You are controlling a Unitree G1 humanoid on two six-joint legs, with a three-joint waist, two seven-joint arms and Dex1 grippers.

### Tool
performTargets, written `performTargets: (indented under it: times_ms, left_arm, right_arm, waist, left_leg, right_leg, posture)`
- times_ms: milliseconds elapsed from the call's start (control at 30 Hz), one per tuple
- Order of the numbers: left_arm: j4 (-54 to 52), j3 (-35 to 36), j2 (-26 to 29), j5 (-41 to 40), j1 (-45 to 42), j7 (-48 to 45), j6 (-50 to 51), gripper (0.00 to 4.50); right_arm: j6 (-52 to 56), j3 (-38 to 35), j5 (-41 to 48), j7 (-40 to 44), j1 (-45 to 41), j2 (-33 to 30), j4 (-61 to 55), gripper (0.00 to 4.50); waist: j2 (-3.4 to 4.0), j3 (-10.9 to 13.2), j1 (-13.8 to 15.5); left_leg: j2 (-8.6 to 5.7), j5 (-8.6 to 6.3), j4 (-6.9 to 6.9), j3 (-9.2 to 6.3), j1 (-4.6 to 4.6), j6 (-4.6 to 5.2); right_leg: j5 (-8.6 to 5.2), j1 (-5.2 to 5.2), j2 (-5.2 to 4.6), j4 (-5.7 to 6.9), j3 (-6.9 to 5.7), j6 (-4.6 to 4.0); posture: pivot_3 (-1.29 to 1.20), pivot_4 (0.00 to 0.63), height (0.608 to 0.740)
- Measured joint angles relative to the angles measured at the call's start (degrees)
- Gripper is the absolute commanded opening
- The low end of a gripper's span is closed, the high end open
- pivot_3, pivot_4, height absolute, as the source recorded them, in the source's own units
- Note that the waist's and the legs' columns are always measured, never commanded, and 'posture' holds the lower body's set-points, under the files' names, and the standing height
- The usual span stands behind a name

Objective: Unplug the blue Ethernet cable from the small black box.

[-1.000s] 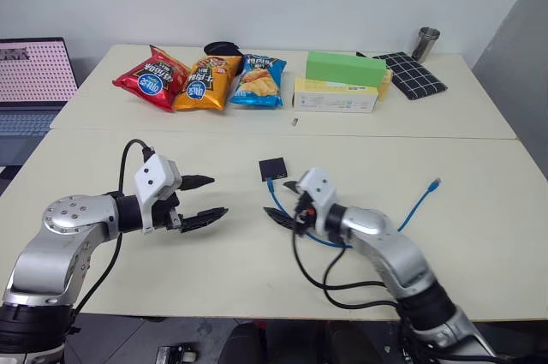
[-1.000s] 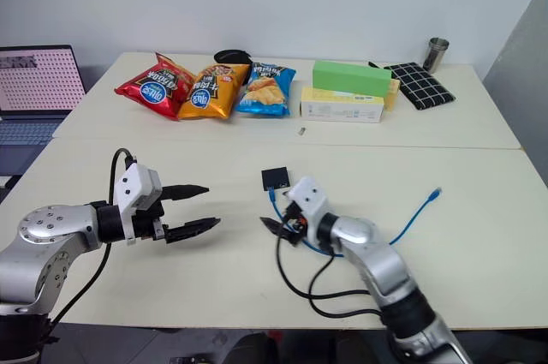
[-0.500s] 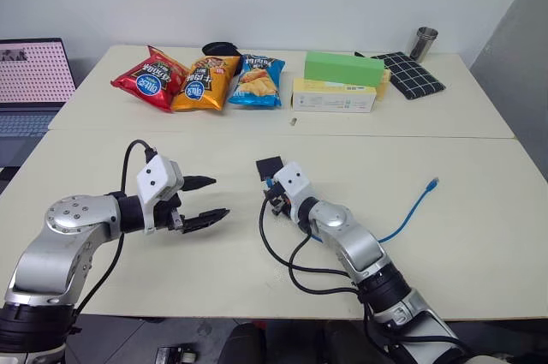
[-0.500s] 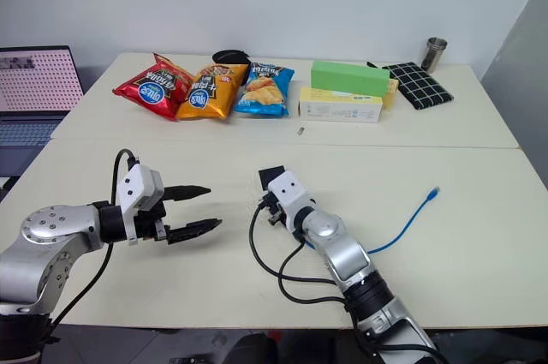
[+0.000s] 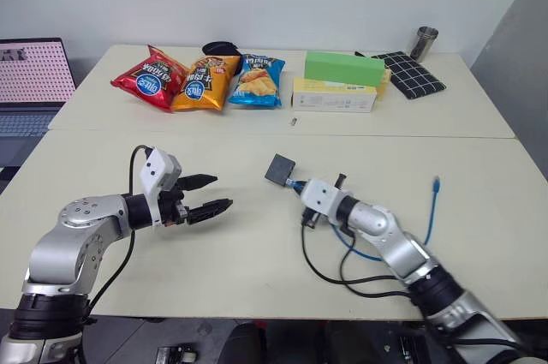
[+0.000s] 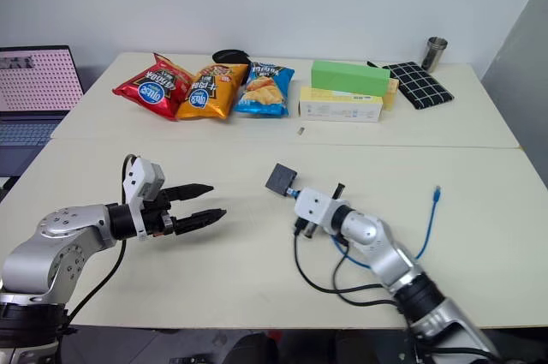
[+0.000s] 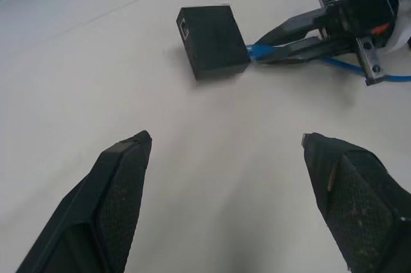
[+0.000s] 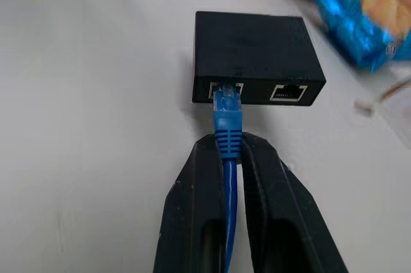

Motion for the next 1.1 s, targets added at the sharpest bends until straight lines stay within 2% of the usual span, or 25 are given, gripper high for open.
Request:
performTargets:
  times_ms: [100,200,300,533,833,933,1100]
  left_arm:
    - [-0.01,-0.02,0.04,-4.67,-2.3,-2.01,4.98,4.0]
    - [-1.07,-0.83,0.13,-6.94,-3.86,-4.09,7.74,4.0]
    - [-2.04,-2.62,0.15,-7.44,-4.54,-5.21,8.87,4.0]
    - [-4.17,-4.64,-1.71,-9.21,-5.53,-5.39,10.53,4.0]
    - [-4.04,-4.76,-4.68,-9.29,-5.77,-4.0,10.82,4.0]
    - [-3.62,-4.76,-5.88,-9.36,-6.8,-3.48,10.86,3.48]
    - [-3.49,-4.93,-8.16,-10.23,-7.22,-3.02,11.01,2.29]
  right_arm:
    - [-15.71,0.93,-4.39,0.42,-3.4,-5.95,1.57,0.09]
    - [-27.89,1.03,-6.33,0.3,-5.01,-7.82,3.97,0.09]
    - [-33.11,1.01,-7.11,0.22,-5.84,-8.07,5.7,0.09]
    - [-40.07,-1.7,-7.51,-0.16,-6.89,-7.71,7.21,0.09]
    - [-40.86,-3.44,-7.52,0.05,-6.88,-6.39,7.72,0.09]
    - [-40.85,-3.5,-7.52,0.21,-6.88,-6.03,7.72,0.09]
    - [-40.86,-3.51,-7.53,0.26,-6.88,-5.45,7.72,0.09]
  waist:
    - [-0.02,-0.01,-0.2]
    - [-0.03,-0.02,-0.42]
    - [-0.03,-0.02,-0.47]
    - [-0.03,-0.02,-0.34]
    - [-0.03,-0.02,-0.29]
    - [-0.03,-0.02,-0.27]
    - [-0.03,-0.02,-0.29]
  left_leg:
    - [0.03,0.0,0.0,0.02,0.03,0.0]
    - [0.06,0.0,-0.01,0.03,0.03,-0.01]
    - [0.05,0.01,0.01,0.06,0.02,-0.01]
    - [0.06,0.01,0.04,0.08,0.04,-0.02]
    - [0.06,0.01,0.05,0.09,0.04,-0.02]
    - [0.06,0.01,0.05,0.09,0.03,-0.02]
    - [0.06,0.01,0.05,0.09,0.04,-0.02]
  right_leg:
    - [0.0,0.02,0.02,0.0,0.0,0.0]
    - [0.0,0.03,0.04,-0.01,0.01,0.0]
    - [0.0,0.04,0.02,-0.02,0.05,0.0]
    - [0.0,0.05,0.02,-0.02,0.06,0.0]
    - [0.0,0.05,0.01,-0.01,0.06,0.0]
    - [0.0,0.06,0.01,-0.02,0.07,0.0]
    - [0.0,0.06,0.01,-0.01,0.07,0.0]
  posture:
    - [0.0,0.15,0.74]
    - [0.0,0.15,0.74]
    - [0.0,0.15,0.74]
    - [0.0,0.15,0.74]
    - [0.0,0.15,0.74]
    - [0.0,0.15,0.74]
    - [0.0,0.15,0.74]
